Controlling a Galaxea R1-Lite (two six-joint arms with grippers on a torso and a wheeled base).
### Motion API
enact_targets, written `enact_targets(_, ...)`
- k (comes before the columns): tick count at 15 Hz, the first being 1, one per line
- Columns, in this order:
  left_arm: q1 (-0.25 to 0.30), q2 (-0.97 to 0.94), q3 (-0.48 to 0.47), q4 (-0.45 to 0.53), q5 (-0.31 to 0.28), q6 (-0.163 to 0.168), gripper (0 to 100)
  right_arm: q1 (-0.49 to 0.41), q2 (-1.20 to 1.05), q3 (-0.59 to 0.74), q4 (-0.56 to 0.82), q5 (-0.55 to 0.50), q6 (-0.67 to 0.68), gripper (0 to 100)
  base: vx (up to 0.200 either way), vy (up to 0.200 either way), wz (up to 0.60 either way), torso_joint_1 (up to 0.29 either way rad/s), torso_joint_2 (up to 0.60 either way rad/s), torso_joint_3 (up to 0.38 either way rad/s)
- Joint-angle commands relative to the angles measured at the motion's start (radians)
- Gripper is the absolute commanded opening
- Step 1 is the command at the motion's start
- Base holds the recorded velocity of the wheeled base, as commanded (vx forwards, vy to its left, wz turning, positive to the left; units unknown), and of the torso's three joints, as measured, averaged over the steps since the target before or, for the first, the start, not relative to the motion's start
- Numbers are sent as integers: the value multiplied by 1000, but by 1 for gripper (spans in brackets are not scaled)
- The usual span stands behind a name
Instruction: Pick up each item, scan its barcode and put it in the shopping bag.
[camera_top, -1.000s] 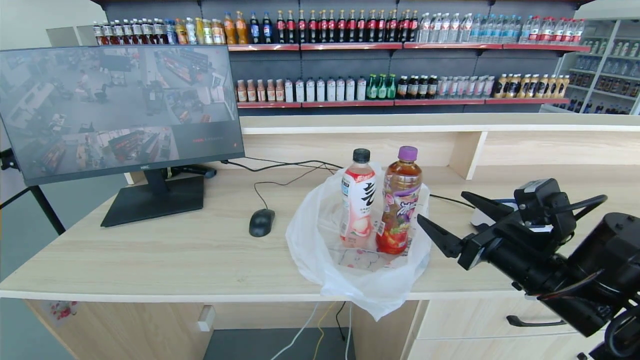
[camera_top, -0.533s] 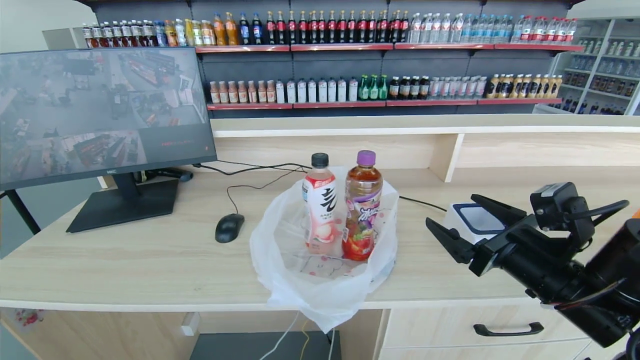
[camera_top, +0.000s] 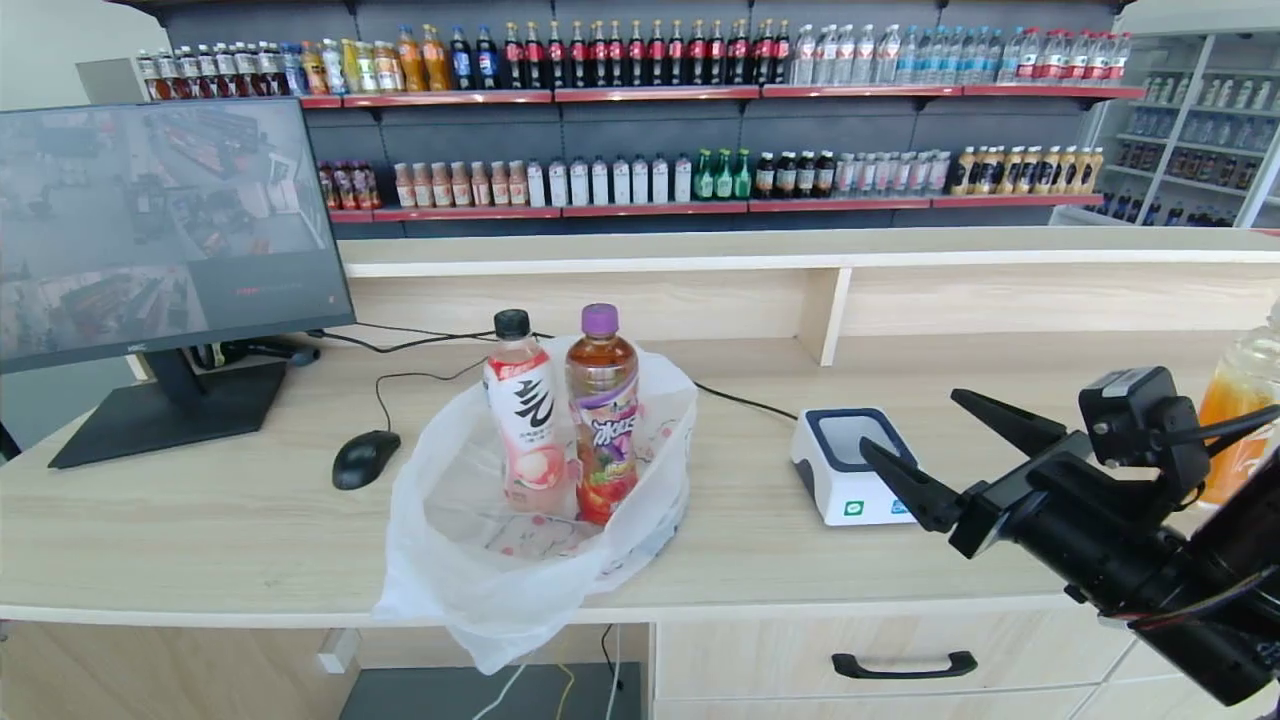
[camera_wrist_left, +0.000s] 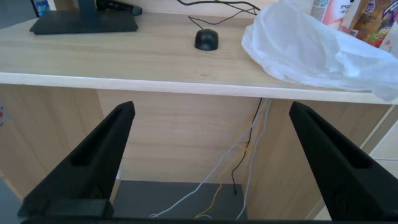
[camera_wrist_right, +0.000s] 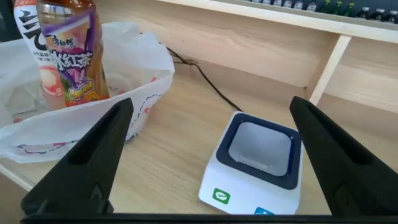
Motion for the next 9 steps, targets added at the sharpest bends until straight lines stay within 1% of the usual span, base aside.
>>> enact_targets(1, 0, 0, 0, 0, 0, 0, 100, 1, 5, -3, -1, -1, 0, 100, 0, -200, 0, 2, 2, -2)
enact_targets(9, 0, 0, 0, 0, 0, 0, 100, -1, 9, -6, -1, 1, 0, 100, 0, -200, 0, 4, 3, 4)
